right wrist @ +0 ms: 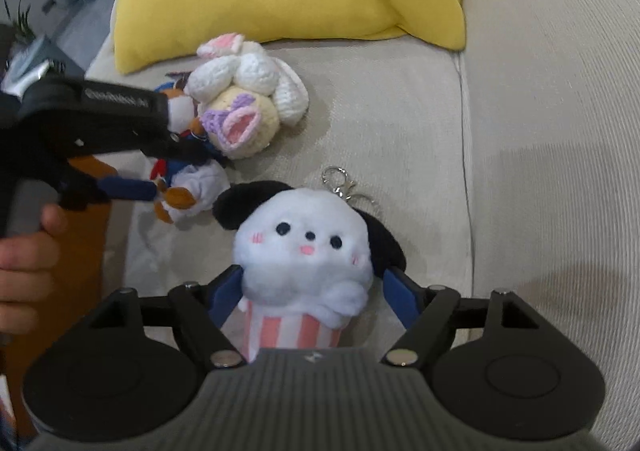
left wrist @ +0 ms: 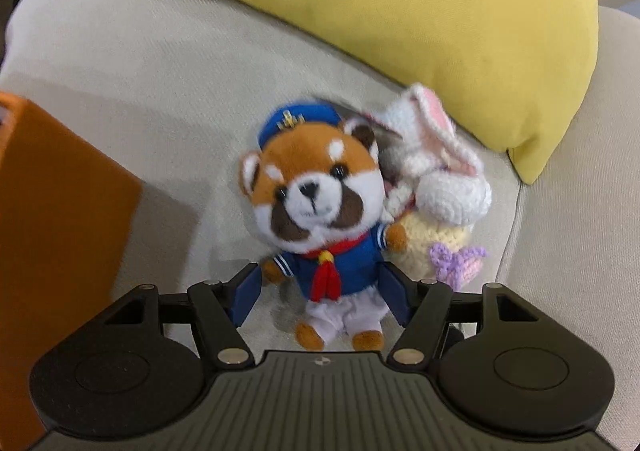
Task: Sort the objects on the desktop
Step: 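Grasp the red panda plush with the left gripper while the right gripper grasps the white dog plush, then carry the red panda and white dog plushes into the orange box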
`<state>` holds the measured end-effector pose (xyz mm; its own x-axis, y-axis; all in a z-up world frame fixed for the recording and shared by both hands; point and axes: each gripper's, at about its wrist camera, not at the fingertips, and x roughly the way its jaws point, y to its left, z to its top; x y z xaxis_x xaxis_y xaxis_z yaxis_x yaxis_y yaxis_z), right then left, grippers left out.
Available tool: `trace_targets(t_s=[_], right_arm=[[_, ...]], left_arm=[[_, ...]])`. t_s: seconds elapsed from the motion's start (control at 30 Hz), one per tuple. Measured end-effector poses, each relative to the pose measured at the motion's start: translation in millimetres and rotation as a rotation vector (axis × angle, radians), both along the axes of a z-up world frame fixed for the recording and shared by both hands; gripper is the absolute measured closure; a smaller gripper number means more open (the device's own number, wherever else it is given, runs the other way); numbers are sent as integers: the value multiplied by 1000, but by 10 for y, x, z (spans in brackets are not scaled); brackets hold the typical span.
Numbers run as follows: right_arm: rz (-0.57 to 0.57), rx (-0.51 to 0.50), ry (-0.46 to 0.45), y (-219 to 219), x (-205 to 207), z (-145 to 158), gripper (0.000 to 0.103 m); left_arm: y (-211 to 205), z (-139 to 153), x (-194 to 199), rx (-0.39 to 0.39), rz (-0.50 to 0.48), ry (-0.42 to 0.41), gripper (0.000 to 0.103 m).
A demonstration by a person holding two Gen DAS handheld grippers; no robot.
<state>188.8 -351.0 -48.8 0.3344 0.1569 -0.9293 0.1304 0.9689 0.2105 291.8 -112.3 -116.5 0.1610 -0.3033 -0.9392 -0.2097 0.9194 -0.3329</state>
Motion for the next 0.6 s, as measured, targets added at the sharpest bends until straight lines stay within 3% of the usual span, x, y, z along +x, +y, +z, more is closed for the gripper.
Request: trace_targets(t_s=[0.1, 0.2, 0.23, 0.3, 0.6], right_arm=[[-21, 37, 15, -19, 9, -86, 30], [-26, 92, 14, -7, -43, -140, 34], [-27, 102, 9, 1, -53, -150, 34], [-36, 116, -3, 3, -58, -201, 35], [-64, 88, -54, 104, -208, -140, 41]], left_arm=[[-9, -71, -14, -10, 31, 1, 27], [-35, -22, -42, 8, 7, -23, 36], [-42, -3, -52, 13, -1, -27, 41], [-51, 34, -73, 10, -16, -34, 61], [-127, 272, -270, 132, -141, -117, 62]])
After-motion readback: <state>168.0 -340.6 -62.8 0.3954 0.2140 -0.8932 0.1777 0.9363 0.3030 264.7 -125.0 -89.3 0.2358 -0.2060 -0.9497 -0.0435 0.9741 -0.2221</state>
